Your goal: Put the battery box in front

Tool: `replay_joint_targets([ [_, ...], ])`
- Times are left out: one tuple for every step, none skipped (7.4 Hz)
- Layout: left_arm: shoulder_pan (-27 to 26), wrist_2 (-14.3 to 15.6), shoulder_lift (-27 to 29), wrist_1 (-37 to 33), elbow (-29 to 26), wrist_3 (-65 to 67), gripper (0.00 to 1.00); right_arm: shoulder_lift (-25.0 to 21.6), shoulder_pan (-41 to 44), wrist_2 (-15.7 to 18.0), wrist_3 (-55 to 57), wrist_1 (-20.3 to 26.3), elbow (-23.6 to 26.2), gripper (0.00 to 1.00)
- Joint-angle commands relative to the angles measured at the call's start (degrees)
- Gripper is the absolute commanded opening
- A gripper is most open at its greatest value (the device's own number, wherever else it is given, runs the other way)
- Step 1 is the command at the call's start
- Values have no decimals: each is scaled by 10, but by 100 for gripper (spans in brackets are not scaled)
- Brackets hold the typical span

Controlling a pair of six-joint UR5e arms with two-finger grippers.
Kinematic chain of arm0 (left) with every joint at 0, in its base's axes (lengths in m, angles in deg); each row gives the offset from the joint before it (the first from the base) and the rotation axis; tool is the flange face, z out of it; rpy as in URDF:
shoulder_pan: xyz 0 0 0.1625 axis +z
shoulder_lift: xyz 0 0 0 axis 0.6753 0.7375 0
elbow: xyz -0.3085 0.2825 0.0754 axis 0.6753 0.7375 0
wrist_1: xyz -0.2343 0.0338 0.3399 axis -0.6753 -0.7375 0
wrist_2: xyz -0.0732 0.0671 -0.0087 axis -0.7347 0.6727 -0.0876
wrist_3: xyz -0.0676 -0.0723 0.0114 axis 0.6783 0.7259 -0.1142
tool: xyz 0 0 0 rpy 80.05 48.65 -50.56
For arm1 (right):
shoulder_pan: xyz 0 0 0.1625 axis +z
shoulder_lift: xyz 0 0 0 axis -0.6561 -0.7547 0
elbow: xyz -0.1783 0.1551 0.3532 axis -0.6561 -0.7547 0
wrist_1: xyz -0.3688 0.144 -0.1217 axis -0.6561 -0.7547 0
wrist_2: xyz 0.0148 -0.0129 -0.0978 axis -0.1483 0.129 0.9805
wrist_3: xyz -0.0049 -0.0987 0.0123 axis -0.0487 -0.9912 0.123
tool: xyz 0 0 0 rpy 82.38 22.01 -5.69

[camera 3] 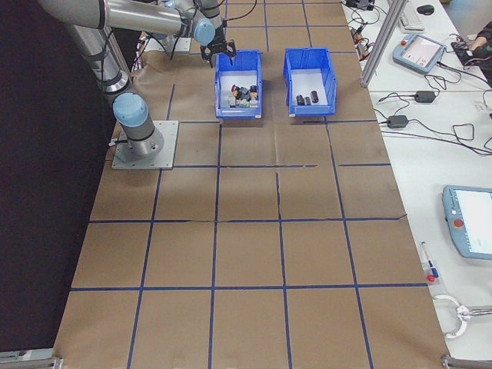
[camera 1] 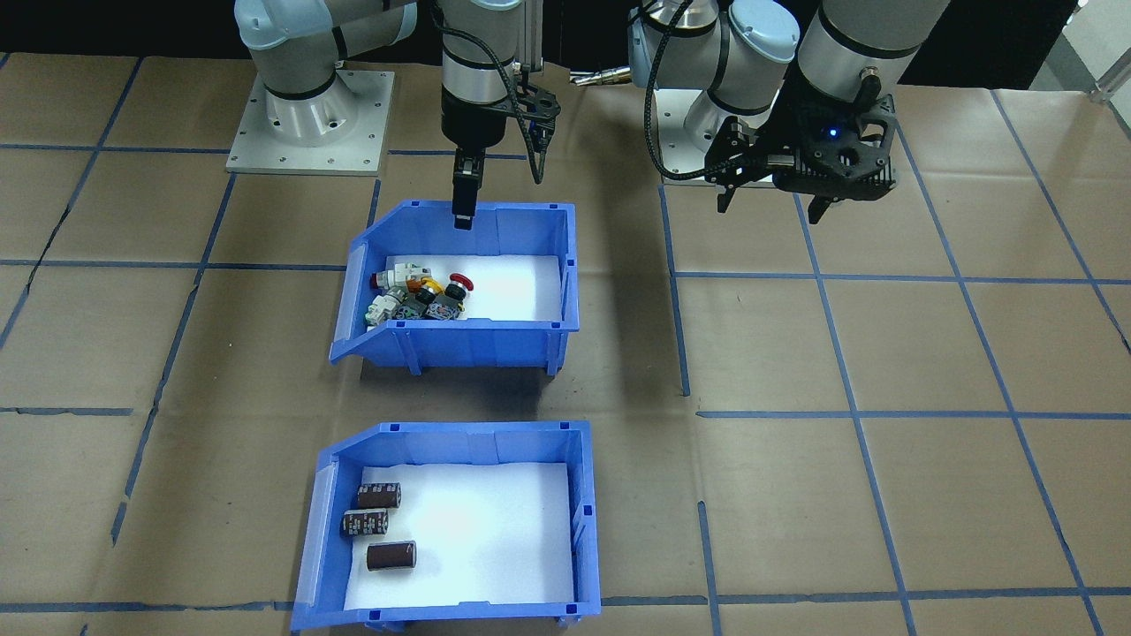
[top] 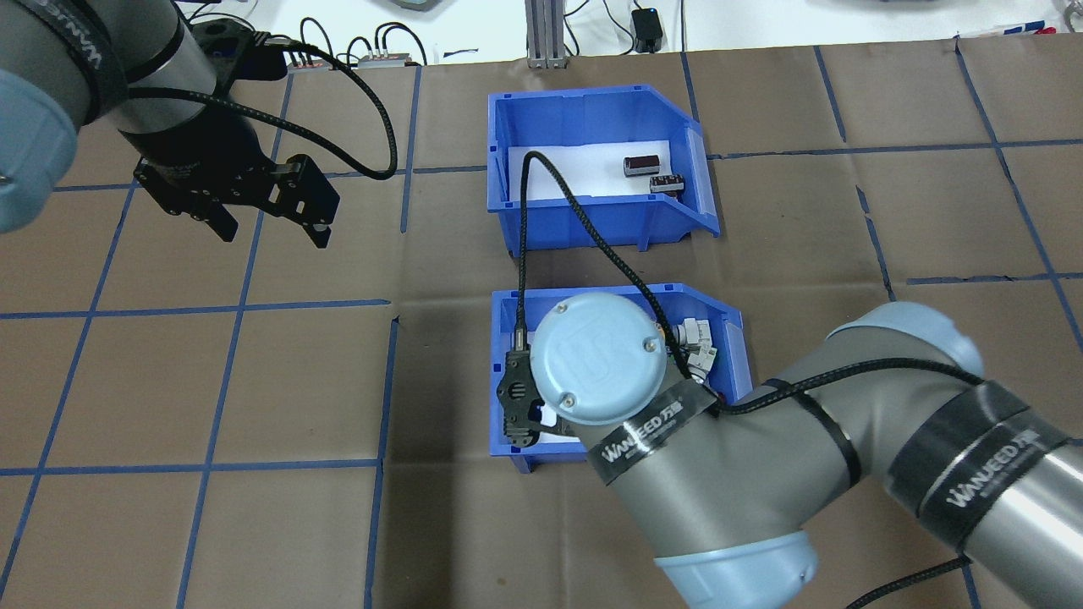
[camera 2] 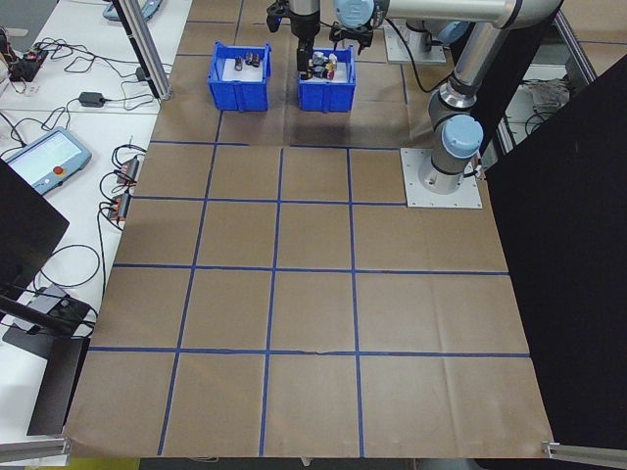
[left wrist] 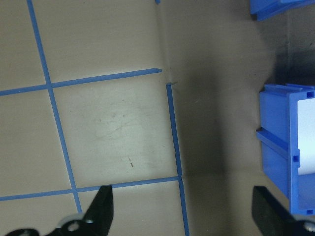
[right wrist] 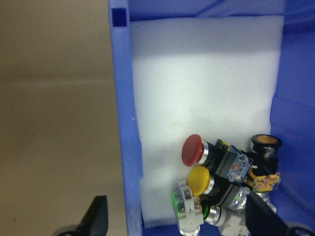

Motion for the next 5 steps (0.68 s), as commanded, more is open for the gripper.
replay_joint_targets([
  [1, 0, -3, 1, 2, 0, 100, -27, -111, -41, 4, 73, -57, 100],
  [1, -1, -3, 1, 2, 0, 100, -27, -164, -66, 32, 102, -80, 100],
  [1, -1, -2, 1, 3, 0, 100, -29, -219, -68, 97, 109, -103, 100],
  [1, -1, -2, 1, 3, 0, 100, -26, -270, -83, 180, 111, -126, 100],
  [1, -1, -3, 2, 3, 1, 100, -22, -298, -84, 239, 120, -146, 100],
])
